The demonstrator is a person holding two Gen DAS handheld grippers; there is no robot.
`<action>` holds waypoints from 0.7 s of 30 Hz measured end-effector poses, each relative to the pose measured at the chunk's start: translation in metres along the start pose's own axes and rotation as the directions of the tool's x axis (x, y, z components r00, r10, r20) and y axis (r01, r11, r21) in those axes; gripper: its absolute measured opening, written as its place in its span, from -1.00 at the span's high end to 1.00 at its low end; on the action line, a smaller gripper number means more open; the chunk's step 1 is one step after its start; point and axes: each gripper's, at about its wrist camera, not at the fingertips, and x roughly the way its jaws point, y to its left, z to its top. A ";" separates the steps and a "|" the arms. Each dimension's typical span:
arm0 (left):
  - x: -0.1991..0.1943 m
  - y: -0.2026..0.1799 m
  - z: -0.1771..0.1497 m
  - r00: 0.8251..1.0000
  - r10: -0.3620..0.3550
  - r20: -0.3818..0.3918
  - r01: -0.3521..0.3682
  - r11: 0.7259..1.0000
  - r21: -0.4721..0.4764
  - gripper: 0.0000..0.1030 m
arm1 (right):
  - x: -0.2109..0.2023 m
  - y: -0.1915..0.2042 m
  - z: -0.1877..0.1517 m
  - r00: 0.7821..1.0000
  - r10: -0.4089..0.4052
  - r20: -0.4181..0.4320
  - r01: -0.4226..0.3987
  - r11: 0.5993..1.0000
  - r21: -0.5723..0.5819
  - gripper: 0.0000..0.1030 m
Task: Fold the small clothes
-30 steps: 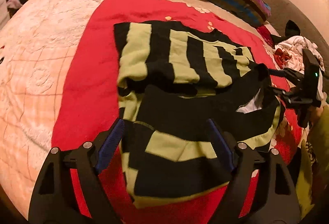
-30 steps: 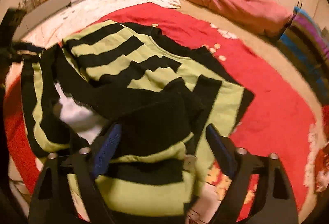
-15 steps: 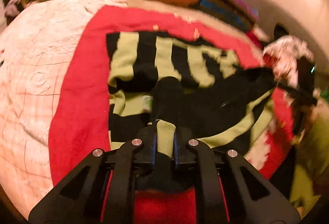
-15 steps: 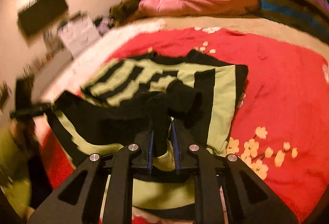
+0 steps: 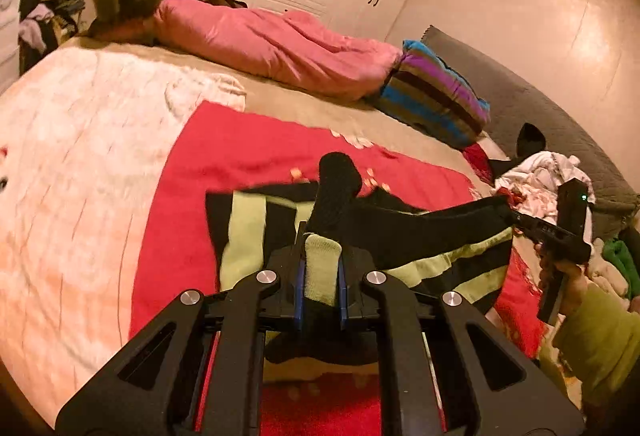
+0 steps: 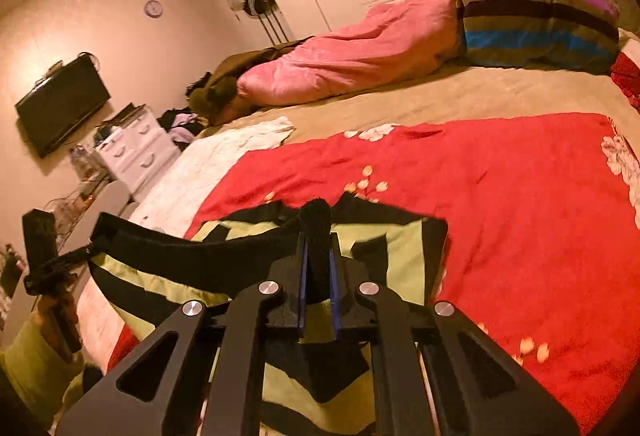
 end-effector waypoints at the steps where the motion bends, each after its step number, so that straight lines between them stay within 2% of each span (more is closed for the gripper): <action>1: 0.008 0.003 0.008 1.000 0.006 0.000 -0.006 1.000 -0.001 0.90 | 0.005 -0.001 0.005 1.000 -0.012 0.005 0.012 1.000 -0.001 0.84; 6: 0.043 0.018 0.027 0.999 0.042 -0.015 -0.042 0.999 -0.013 0.90 | 0.040 -0.010 0.023 0.995 -0.098 -0.006 0.098 0.995 -0.011 0.84; 14: 0.095 0.032 0.018 0.992 0.102 -0.076 -0.105 0.994 -0.039 0.85 | 0.079 -0.025 0.020 0.975 -0.214 -0.051 0.214 0.977 -0.018 0.84; 17: 0.114 0.040 0.013 0.978 0.173 -0.117 -0.179 0.983 -0.046 0.67 | 0.094 -0.031 0.018 0.962 -0.260 -0.079 0.259 0.966 -0.023 0.84; 19: 0.121 0.043 0.011 0.963 0.229 -0.144 -0.237 0.971 -0.038 0.43 | 0.103 -0.034 0.016 0.945 -0.309 -0.106 0.306 0.951 -0.041 0.83; 21: 0.120 0.050 0.010 0.953 0.257 -0.160 -0.269 0.961 -0.059 0.39 | 0.110 -0.041 0.012 0.924 -0.360 -0.129 0.356 0.933 -0.053 0.81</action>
